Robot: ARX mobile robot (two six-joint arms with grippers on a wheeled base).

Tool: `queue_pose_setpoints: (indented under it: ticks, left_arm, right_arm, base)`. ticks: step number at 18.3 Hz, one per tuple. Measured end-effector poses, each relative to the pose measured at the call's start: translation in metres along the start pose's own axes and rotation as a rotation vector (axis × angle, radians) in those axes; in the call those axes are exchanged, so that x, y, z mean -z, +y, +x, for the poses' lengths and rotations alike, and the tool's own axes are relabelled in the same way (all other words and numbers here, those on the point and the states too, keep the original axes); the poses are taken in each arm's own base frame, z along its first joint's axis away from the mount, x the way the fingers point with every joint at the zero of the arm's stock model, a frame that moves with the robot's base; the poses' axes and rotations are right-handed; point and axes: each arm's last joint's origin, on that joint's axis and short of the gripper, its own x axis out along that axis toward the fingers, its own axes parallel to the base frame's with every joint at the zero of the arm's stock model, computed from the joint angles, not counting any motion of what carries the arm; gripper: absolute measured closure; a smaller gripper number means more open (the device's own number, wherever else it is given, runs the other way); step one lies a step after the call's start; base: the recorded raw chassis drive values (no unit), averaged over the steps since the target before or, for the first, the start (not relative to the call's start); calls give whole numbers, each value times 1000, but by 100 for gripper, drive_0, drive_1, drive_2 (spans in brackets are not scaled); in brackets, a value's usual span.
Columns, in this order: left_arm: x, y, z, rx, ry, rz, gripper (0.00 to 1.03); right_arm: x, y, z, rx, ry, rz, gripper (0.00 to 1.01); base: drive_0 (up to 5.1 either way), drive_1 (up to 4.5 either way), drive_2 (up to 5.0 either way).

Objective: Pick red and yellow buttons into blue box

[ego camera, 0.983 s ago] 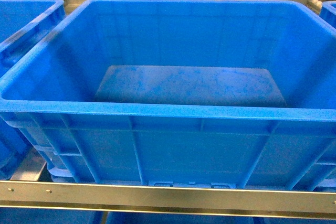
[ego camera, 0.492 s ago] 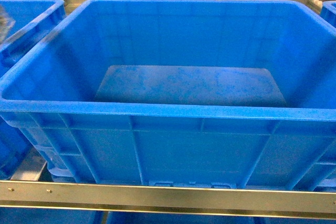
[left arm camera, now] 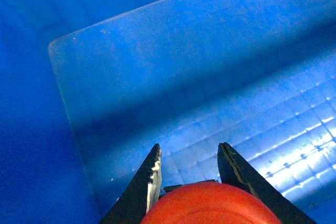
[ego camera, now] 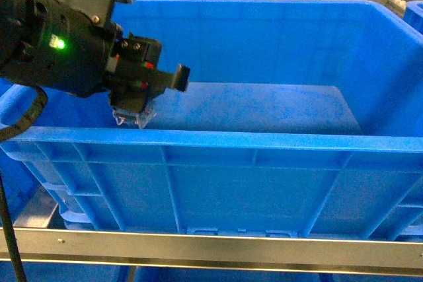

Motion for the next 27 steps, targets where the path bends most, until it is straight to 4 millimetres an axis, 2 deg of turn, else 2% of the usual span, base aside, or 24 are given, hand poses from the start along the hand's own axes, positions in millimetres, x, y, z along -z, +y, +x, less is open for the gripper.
queue_pose_setpoints:
  ticks: [1,2,8,10,12,14,16,18,20,24,27]
  left_arm:
    - [0,-3,3,-21,-4,15,75]
    - [-3,-3,3,-24,-17,18,70]
    - [-13,-3,-2,-29,-135,4,4]
    - [-15,6,-20,-81,-279,-39,5]
    - [-21,17,-51,-181,-463,-79,5]
    - [-12,25,-76,-263,-544,-101,5]
    - [6,30,-98,-311,-601,-122,5]
    - [36,30,-132,-368,-637,-145,5]
    - [63,23,-154,-415,-637,-163,5]
    - [92,0,-178,-424,-655,-172,5]
    - [90,1,-181,-438,-674,-181,5]
  right_arm:
    - [0,0,0,0,0,0,3]
    - [0,0,0,0,0,0,3]
    - [0,0,0,0,0,0,3]
    - [0,0,0,0,0,0,3]
    - [0,0,0,0,0,0,3]
    - [0,0,0,0,0,0,3]
    - [0,0,0,0,0,0,3]
    - [0,0,0,0,0,0,3]
    - [0,0,0,0,0,0,3]
    - [0,0,0,0,0,0,3]
    - [0,0,0,0,0,0,3]
  base:
    - [0,0,0]
    - [0,0,0]
    - [0,0,0]
    - [0,0,0]
    - [0,0,0]
    - [0,0,0]
    - [0,0,0]
    - [0,0,0]
    - [0,0,0]
    - [0,0,0]
    - [0,0,0]
